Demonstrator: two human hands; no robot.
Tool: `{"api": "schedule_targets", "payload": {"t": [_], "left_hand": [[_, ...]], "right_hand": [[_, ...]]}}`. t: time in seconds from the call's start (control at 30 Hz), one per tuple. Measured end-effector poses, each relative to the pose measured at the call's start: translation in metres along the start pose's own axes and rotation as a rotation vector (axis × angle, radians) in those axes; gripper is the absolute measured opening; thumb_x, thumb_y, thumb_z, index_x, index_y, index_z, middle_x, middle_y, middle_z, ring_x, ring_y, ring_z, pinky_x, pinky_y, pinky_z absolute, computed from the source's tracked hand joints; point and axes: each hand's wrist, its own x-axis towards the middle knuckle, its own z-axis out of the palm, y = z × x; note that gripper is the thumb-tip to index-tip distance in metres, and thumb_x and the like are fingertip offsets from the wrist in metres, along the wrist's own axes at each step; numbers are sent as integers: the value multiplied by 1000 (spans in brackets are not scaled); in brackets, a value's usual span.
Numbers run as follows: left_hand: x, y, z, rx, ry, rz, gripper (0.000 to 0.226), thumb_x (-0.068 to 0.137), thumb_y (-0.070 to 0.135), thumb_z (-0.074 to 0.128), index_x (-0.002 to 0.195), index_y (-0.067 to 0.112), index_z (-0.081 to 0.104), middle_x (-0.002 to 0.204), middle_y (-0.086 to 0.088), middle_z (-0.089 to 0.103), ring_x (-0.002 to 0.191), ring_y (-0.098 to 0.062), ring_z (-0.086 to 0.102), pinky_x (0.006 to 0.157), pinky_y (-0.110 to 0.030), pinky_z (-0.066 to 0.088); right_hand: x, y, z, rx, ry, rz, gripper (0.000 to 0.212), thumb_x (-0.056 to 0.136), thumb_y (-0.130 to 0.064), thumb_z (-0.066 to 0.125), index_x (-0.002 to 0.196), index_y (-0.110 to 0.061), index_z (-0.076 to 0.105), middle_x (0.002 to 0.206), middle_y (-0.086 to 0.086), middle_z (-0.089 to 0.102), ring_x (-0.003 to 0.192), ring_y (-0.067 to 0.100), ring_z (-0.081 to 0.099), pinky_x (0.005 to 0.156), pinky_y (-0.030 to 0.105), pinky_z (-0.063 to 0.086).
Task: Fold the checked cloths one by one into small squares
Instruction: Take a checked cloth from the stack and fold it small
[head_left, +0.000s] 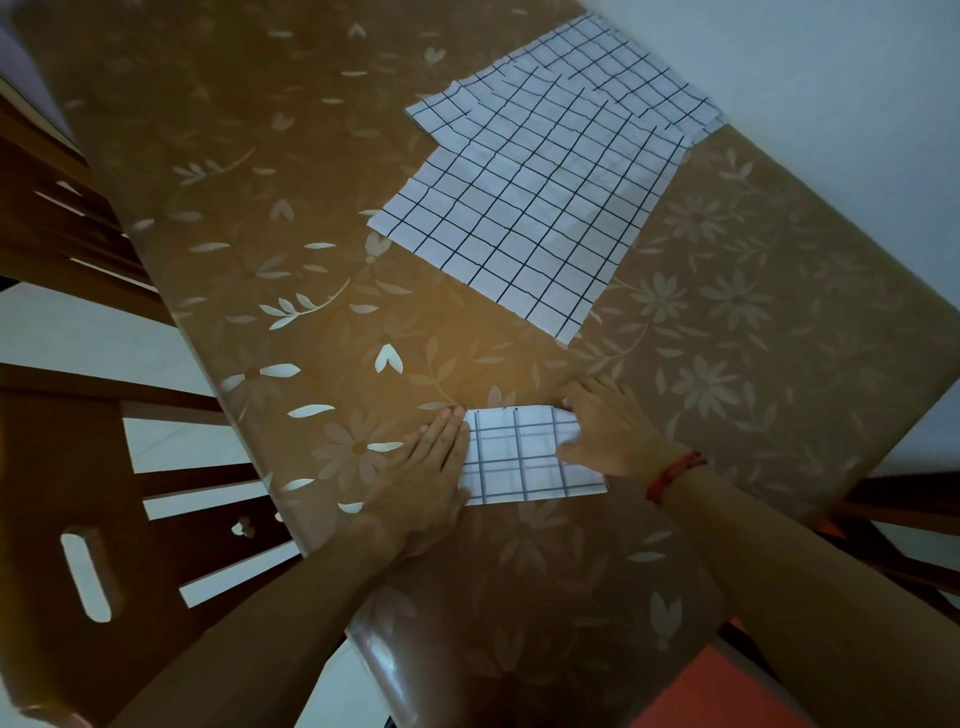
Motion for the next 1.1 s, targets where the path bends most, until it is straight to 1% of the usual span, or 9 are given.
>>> {"api": "schedule_targets", "payload": {"t": [0.17,0.27,0.4,0.5,0.6,0.7,0.83,1.0,1.1], "left_hand": [[0,0,2,-5,-8,-8,68,92,42,29,144,1,36,153,-17,30,142,-27,24,111,-47,13],[0,-1,2,-3,-4,-11,68,90,43,30,144,1,38,152,-17,32,141,-27,25,111,-48,15],[0,-1,2,-16,2,-2,68,90,41,30,144,1,37,152,-17,31,142,-27,22,110,-47,15],[-1,-1,4,-20,5,-8,68,90,42,30,144,1,38,152,-17,32,141,-27,21,110,-48,15],[-1,-1,4,-47,23,-10,68,89,40,31,144,1,36,153,-17,30,142,-28,23,111,-48,16],[-1,2,1,-106,52,-22,67,89,37,33,147,2,30,155,-16,26,143,-28,23,113,-47,20],[-1,6,-4,-193,88,-40,68,89,33,34,149,3,23,157,-14,19,146,-27,15,114,-45,20],[1,10,-8,-261,130,-21,63,94,33,37,149,4,26,157,-14,20,145,-24,11,114,-42,18],[0,19,-11,-276,147,9,62,93,33,38,147,4,29,156,-13,24,145,-23,17,114,-41,18]], "right_hand": [[5,-5,-3,3,-40,43,32,60,-30,70,87,-27,52,93,-9,52,99,17,48,89,33,31],[5,-7,-7,76,-82,45,32,60,-27,73,78,-32,46,81,-14,49,88,14,49,83,30,33],[4,-8,-12,293,-72,89,34,69,-24,73,59,-29,40,63,-13,48,64,8,50,58,21,38],[7,-4,-9,317,-47,123,32,78,-22,64,57,-17,40,57,-4,49,56,14,51,55,29,44],[7,-2,-7,324,-20,112,31,79,-13,58,55,-9,38,53,4,45,50,16,42,49,28,35],[3,-2,-5,327,0,126,31,80,-13,58,55,-7,41,52,4,42,49,15,40,47,24,32],[-4,1,0,468,21,220,32,77,-13,58,52,-9,38,49,4,34,48,14,32,49,29,28],[-24,3,8,764,44,432,25,77,-15,63,70,8,55,57,8,51,54,16,49,52,28,39],[-38,-2,10,983,99,540,15,77,-10,65,68,0,60,59,5,56,56,16,55,52,27,45]]}}
